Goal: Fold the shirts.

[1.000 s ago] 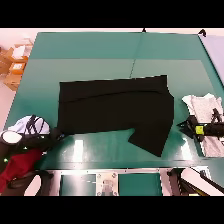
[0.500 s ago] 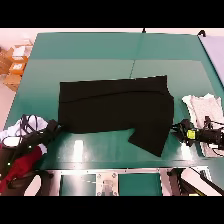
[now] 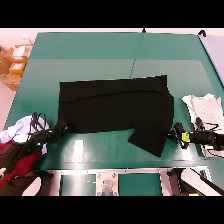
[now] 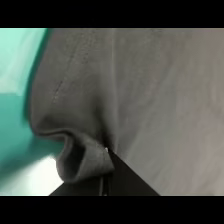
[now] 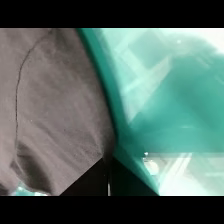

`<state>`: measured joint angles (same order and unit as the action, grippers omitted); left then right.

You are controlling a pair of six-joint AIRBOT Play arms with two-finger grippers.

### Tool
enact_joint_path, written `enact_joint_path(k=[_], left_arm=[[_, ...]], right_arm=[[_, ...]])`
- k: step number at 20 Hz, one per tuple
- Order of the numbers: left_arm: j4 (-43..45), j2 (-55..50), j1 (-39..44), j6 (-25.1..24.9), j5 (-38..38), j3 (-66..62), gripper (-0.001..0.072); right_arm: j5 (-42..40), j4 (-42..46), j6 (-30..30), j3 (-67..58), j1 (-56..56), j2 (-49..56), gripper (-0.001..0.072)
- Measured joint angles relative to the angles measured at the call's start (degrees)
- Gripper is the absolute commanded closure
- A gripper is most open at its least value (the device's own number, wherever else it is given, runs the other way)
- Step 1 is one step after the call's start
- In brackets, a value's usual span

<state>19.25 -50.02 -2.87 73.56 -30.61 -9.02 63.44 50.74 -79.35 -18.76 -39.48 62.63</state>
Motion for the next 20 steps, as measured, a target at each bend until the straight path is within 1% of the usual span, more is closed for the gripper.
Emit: enact_joint_path(k=[2, 4, 6, 8, 9, 10, 12, 16, 20], left_arm=[[1.6, -0.1, 0.3, -0.2, -0.2, -1.9, 0.0678], [6.7, -0.2, 0.5, 1.9, -2.0, -5.1, 0.0678], [15.2, -0.2, 0.5, 6.3, -5.9, -9.1, 0.0678], [25.8, -0.2, 0.7, 11.8, -11.8, -13.4, 0.0678], [30.4, -0.2, 0.7, 14.1, -14.7, -15.3, 0.0678], [34.6, -0.2, 0.7, 16.1, -17.5, -17.1, 0.0678], [39.9, -0.2, 0.7, 18.6, -22.4, -19.5, 0.0678], [45.1, -0.2, 0.7, 20.8, -29.5, -22.7, 0.0678], [47.0, -1.5, 0.7, 20.4, -32.8, -29.5, 0.0678]], right_arm=[[0.6, 0.5, 0.2, -0.9, 0.2, 0.0, 0.0694], [1.9, 1.3, 0.2, -2.6, 0.3, 0.0, 0.0694], [2.5, 3.3, -1.2, -4.8, 0.4, -0.5, 0.0694], [5.4, 6.2, -3.9, -7.0, 0.4, -1.6, 0.0694], [6.7, 9.0, -5.8, -8.0, 0.4, -2.4, 0.0695], [7.9, 11.4, -7.5, -8.7, 0.4, -3.3, 0.0695], [10.1, 15.2, -10.3, -9.7, 0.4, -5.5, 0.0695], [14.1, 17.8, -13.1, -12.4, 0.4, -9.2, 0.0694], [16.2, 13.9, -14.2, -19.1, 2.0, -10.4, 0.0695]])
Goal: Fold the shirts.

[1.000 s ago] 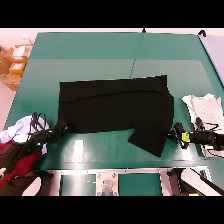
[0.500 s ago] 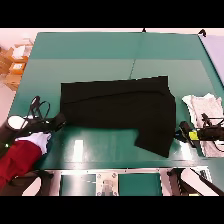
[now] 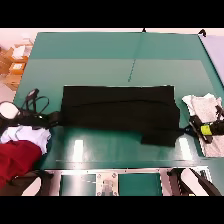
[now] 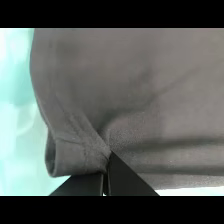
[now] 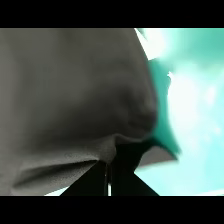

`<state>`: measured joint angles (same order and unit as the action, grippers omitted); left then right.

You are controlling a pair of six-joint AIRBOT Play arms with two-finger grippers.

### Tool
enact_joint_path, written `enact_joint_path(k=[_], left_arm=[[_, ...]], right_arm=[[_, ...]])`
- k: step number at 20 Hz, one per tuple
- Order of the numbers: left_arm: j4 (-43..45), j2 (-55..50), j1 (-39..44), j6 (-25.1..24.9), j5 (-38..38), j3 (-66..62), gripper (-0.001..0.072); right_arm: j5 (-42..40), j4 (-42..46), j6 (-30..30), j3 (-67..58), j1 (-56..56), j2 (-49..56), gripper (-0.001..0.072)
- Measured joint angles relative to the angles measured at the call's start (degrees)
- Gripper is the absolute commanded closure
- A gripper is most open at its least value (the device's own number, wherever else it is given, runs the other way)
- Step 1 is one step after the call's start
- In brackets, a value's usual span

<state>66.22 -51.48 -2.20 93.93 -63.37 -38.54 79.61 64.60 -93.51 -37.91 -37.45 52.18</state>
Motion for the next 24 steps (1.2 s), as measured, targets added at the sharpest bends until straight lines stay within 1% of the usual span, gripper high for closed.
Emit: enact_joint_path(k=[3, 6, 9, 13, 17, 18, 19, 20, 21, 23, 24], left_arm=[[0.5, -5.0, 0.0, -1.4, -1.0, -7.9, 0.0678], [0.4, -13.0, 0.0, -3.0, -1.4, -16.9, 0.0678], [-1.4, -22.7, 0.0, -5.4, -0.5, -25.6, 0.0677], [-4.9, -36.0, 0.0, -8.6, 2.8, -35.3, 0.0676], [-10.8, -45.8, 0.4, -13.5, 6.8, -40.7, 0.0674], [-12.2, -47.2, 0.5, -14.5, 7.6, -41.2, 0.0556], [-13.7, -48.2, 0.5, -15.4, 8.7, -41.8, 0.0202], [-14.9, -48.9, 0.4, -16.0, 9.6, -42.3, -0.0013], [-15.7, -49.4, 0.2, -16.3, 9.7, -42.9, -0.001], [-16.8, -50.0, -0.7, -16.9, 9.4, -45.0, -0.001], [-17.2, -50.2, -1.3, -17.1, 8.9, -46.3, -0.001]], right_arm=[[-2.5, -4.4, -0.2, -5.6, 3.7, 1.9, 0.0694], [-6.8, -8.1, -0.3, -12.4, 7.5, 7.6, 0.0694], [-11.6, -10.4, -0.4, -20.1, 11.4, 16.7, 0.0694], [-17.3, -11.6, -0.4, -28.9, 15.2, 29.6, 0.0694], [-21.2, -11.9, -0.4, -34.7, 17.3, 39.8, 0.0693], [-22.3, -12.1, -0.2, -35.7, 17.6, 41.6, 0.0691], [-23.0, -12.1, 0.3, -36.5, 17.7, 42.9, 0.0614], [-23.4, -12.2, 1.2, -37.7, 17.7, 43.8, 0.0449], [-23.2, -12.4, 2.4, -39.1, 17.3, 44.3, 0.0357], [-20.4, -12.3, 5.7, -42.9, 15.4, 45.2, 0.0165], [-18.3, -12.4, 7.5, -44.7, 14.0, 45.4, 0.0163]])
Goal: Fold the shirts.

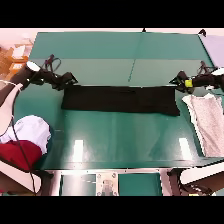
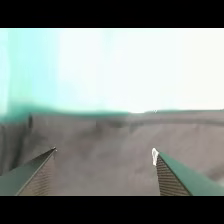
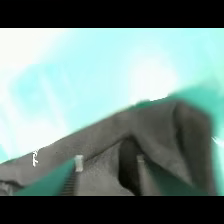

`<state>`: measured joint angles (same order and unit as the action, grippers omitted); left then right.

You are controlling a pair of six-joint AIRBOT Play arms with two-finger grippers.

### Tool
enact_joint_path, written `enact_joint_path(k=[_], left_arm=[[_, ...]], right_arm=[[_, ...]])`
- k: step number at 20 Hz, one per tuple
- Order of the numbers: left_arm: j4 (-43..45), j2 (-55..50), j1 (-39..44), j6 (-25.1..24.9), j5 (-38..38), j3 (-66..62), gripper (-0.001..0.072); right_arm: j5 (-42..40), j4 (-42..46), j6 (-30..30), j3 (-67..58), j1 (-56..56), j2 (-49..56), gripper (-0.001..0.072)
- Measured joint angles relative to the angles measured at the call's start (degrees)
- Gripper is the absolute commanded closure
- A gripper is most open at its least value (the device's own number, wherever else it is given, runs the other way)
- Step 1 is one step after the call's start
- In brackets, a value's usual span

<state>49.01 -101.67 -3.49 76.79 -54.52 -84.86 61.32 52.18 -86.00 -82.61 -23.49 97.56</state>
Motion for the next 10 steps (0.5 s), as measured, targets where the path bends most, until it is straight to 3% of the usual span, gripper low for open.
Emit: enact_joint_path(k=[1, 2, 10], left_arm=[[-0.1, -0.2, -0.8, 0.0, -1.0, -1.5, -0.001], [-0.4, -0.3, -1.6, 0.1, -1.6, -3.0, -0.001], [-1.5, -0.5, -4.0, 2.7, -9.0, -8.7, -0.0009]], right_arm=[[2.1, -0.1, 1.6, -1.2, -1.5, 0.2, 0.0154], [4.0, 0.0, 3.4, -2.2, -3.0, 0.6, 0.0102], [15.9, -0.7, 17.5, -4.4, -8.3, 9.0, 0.0101]])
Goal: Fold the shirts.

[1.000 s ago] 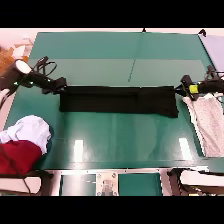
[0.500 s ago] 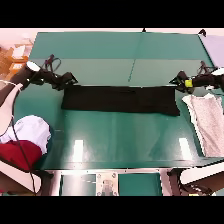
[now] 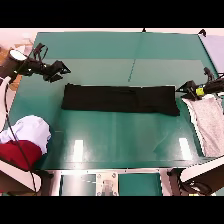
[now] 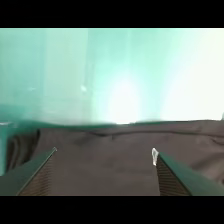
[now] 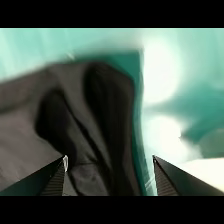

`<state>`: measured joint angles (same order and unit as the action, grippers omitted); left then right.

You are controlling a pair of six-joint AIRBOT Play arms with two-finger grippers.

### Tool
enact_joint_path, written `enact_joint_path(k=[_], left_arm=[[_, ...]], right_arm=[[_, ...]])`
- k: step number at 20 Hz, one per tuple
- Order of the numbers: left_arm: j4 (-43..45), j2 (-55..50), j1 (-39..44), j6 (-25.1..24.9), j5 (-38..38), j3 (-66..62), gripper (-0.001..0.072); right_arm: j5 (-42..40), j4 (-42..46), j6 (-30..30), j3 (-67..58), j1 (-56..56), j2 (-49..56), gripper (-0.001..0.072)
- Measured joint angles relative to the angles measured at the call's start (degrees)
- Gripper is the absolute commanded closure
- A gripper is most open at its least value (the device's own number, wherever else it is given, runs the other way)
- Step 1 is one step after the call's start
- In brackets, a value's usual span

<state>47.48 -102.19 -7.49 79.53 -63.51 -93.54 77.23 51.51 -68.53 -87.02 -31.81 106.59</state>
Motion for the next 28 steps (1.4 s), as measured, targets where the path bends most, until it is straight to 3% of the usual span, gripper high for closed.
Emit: enact_joint_path(k=[9, 10, 11, 12, 13, 17, 22, 28], left_arm=[[-5.7, 0.0, 0.7, -1.8, -5.3, -0.4, -0.0008], [-6.2, 0.0, 1.5, -2.5, -5.5, -0.4, 0.0086], [-6.5, 0.0, 2.5, -3.1, -5.7, -0.4, 0.0404], [-6.7, 0.0, 3.8, -3.8, -5.6, -0.4, 0.0658], [-7.0, -0.1, 5.4, -4.7, -5.2, -0.4, 0.0677], [-7.3, -0.4, 13.5, -7.4, 0.0, -0.5, 0.0678], [-7.2, -4.6, 26.2, -8.2, 11.8, -0.5, 0.0678], [-7.2, -15.3, 38.2, -5.0, 20.6, -6.2, 0.0678]], right_arm=[[4.9, -7.2, 8.9, -0.2, 2.6, 6.2, 0.0116], [4.9, -7.2, 9.3, -0.2, 3.1, 6.4, 0.0341], [4.6, -6.8, 9.5, -0.2, 3.6, 6.6, 0.0505], [4.6, -7.0, 9.6, 0.0, 4.0, 6.9, 0.0596], [4.4, -6.3, 9.9, -0.1, 4.6, 6.8, 0.0692], [5.9, -6.4, 9.2, -2.6, 5.4, 6.8, 0.0694], [13.7, -7.3, 3.8, -11.7, 6.7, 3.4, 0.0694], [22.4, -9.5, -5.2, -21.6, 11.9, -5.5, 0.0693]])
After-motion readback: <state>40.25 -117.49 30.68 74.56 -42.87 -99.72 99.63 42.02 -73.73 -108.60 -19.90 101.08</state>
